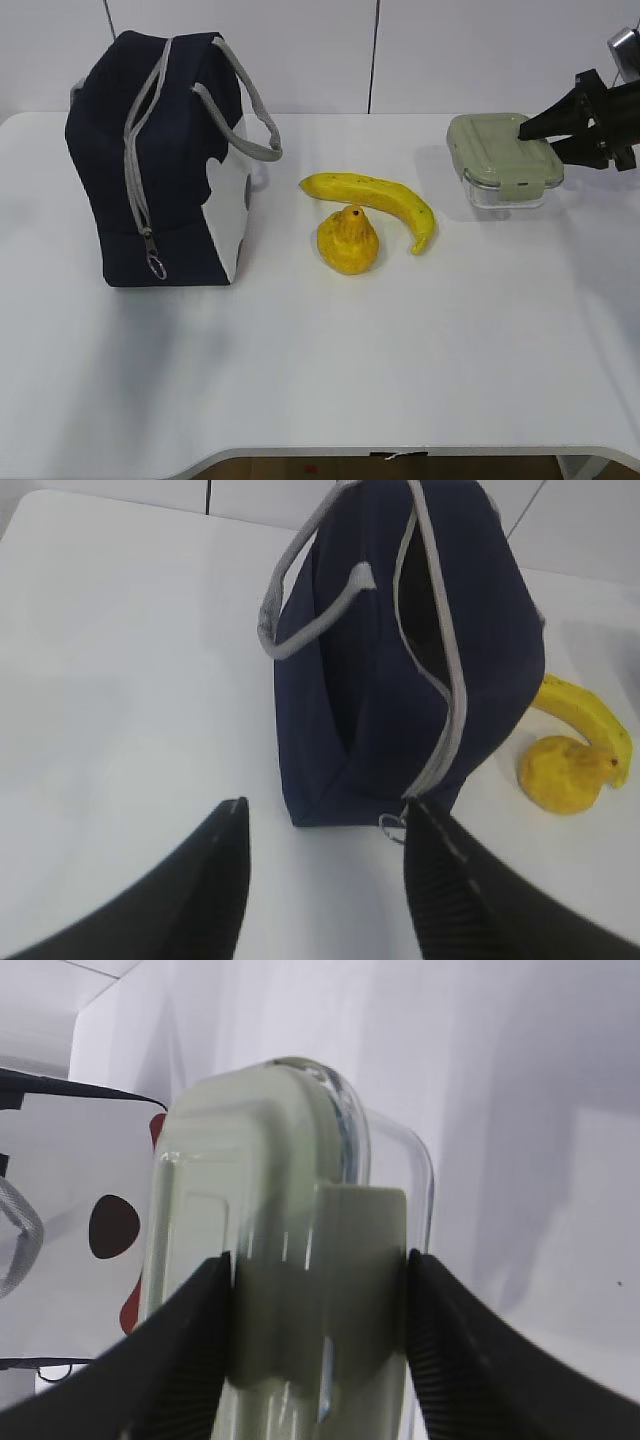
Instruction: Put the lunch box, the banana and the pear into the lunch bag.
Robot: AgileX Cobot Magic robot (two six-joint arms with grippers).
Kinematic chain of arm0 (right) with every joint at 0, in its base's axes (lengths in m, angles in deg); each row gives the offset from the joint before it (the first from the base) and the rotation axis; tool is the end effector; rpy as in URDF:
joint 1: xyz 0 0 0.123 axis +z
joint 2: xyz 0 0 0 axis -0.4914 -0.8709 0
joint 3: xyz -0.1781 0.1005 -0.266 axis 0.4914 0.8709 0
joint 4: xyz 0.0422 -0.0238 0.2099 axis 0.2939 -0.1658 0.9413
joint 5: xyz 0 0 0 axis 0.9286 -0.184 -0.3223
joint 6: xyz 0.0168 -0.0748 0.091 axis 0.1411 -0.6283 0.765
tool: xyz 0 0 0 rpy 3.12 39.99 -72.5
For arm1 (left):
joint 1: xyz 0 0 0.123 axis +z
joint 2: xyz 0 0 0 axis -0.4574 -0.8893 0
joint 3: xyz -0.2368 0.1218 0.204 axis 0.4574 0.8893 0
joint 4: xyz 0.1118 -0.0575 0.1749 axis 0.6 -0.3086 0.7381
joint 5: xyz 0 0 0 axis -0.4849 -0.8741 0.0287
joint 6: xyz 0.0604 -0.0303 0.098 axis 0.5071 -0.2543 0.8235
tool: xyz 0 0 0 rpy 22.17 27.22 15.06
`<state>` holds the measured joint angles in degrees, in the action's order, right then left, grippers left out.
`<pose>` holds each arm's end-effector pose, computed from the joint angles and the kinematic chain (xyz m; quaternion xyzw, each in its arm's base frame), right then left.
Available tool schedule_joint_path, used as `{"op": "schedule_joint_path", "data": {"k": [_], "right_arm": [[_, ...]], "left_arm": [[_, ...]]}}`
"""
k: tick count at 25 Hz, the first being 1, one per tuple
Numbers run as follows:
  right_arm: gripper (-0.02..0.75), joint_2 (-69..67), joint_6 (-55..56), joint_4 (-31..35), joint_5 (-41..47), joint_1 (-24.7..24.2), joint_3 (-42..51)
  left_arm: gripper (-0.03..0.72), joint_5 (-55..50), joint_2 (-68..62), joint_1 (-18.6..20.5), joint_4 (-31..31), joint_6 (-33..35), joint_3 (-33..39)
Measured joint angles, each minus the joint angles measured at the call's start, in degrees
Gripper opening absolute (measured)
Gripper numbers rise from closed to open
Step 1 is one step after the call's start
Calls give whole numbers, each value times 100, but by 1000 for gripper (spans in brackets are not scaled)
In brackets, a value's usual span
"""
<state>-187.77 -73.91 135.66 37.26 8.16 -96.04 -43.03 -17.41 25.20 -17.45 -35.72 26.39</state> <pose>0.4747 -0.0799 0.2408 0.0535 0.8737 0.4107 0.2550 0.1192 -0.0275 0.3786 -0.0335 0.8615 -0.1498 0.4841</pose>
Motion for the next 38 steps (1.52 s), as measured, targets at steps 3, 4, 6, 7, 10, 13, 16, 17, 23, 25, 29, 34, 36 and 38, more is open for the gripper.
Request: {"op": "schedule_joint_path", "data": {"k": [3,4,6,7,10,13,16,17,23,25,29,34,36,38], "right_arm": [[414,0,12,-23,0,0,0],[414,0,22,-23,0,0,0],[414,0,22,-35,0,0,0],[414,0,22,-35,9,0,0],[414,0,33,-35,9,0,0],[414,0,31,-35,9,0,0],[412,0,34,-35,9,0,0],[412,0,34,-35,9,0,0],[411,0,34,-35,9,0,0],[411,0,44,-35,9,0,0],[411,0,44,-35,9,0,0],[411,0,55,-35,9,0,0],[411,0,55,-35,9,0,0],[411,0,55,-35,9,0,0]], "left_arm": [[384,19,-860,0,-185,0,-679],[384,31,-1141,0,-278,0,-910],[384,43,-1630,0,-420,0,-1307],[384,43,-1879,0,-467,0,-1506],[384,43,-2518,0,-503,0,-2003],[385,-53,-3077,0,-599,27,-2472],[419,-223,-3560,0,-872,260,-2879],[440,-280,-3709,0,-981,339,-3001],[500,-376,-4360,0,-1333,651,-3489],[503,-399,-4559,0,-1403,740,-3585],[504,-489,-4862,0,-1566,878,-3677],[504,-489,-5064,0,-2146,1363,-3677],[504,-479,-5090,0,-2260,1438,-3691],[504,-470,-5145,0,-2294,1464,-3690]]}}
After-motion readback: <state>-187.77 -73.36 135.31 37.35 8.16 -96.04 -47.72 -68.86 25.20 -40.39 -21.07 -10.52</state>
